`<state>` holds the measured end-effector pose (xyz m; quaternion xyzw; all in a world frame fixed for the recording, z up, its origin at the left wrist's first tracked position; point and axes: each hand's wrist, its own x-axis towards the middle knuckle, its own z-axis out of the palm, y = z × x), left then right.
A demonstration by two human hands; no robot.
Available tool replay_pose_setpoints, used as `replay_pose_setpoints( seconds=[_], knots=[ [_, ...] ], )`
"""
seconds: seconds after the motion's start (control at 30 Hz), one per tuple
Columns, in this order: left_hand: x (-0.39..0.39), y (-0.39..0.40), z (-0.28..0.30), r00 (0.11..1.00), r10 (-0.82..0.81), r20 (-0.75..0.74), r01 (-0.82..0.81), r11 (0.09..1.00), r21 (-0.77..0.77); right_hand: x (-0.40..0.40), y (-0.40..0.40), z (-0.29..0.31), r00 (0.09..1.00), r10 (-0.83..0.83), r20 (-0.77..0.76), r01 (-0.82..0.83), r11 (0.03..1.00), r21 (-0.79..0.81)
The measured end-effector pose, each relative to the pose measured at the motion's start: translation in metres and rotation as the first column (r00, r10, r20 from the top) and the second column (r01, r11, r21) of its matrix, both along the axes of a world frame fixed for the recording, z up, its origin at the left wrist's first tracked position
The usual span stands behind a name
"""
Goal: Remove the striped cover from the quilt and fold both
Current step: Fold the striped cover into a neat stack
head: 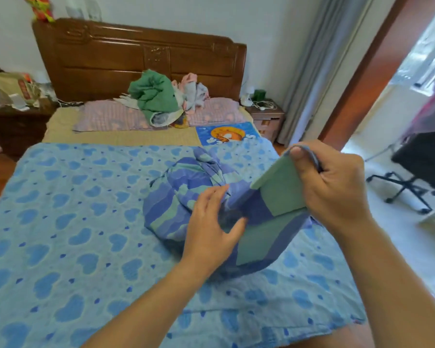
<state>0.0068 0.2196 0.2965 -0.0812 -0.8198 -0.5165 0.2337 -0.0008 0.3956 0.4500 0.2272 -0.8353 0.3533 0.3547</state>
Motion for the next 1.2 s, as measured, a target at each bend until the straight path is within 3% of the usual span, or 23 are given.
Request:
replay_pose_setpoints(
  seconds=[0.13,0.27,0.43,0.57,0.77,0.93,1.03,1.2],
  knots=[
    [-0.022,-0.012,0.054,0.973,-0.023,-0.23,0.025,1.0,0.007,-0.005,-0.036,0.031,0.993,-0.09,-0.076,0.095,0.993,0.071],
    [-0.033,-0.05,0.08,0.92,0.0,-0.393,-0.021,0.999,-0.049,-0.001,-0.061,0.047,0.981,-0.145,-0.132,0.145,0.989,-0.008],
    [-0.049,-0.102,0.06,0.954,-0.11,-0.28,0.093,0.993,-0.074,0.006,-0.082,0.051,0.97,-0.196,-0.143,0.185,0.979,-0.085],
    [-0.061,-0.135,0.031,0.988,-0.147,-0.043,0.148,0.988,0.041,0.009,-0.092,0.053,0.966,-0.216,-0.144,0.196,0.97,-0.145],
    [-0.076,-0.166,0.012,0.958,-0.268,0.107,0.267,0.963,0.019,0.011,-0.101,0.059,0.966,-0.193,-0.172,0.158,0.968,-0.197],
    [-0.079,-0.168,0.006,0.949,-0.312,0.048,0.312,0.95,0.008,0.004,-0.105,0.06,0.969,-0.196,-0.152,0.159,0.961,-0.226],
    [-0.074,-0.167,-0.002,0.943,-0.329,-0.061,0.321,0.941,-0.104,0.0,-0.108,0.063,0.958,-0.241,-0.152,0.198,0.947,-0.254],
    [-0.061,-0.15,-0.027,0.957,-0.248,-0.154,0.218,0.958,-0.187,-0.009,-0.11,0.066,0.947,-0.275,-0.164,0.228,0.939,-0.259]
  ],
)
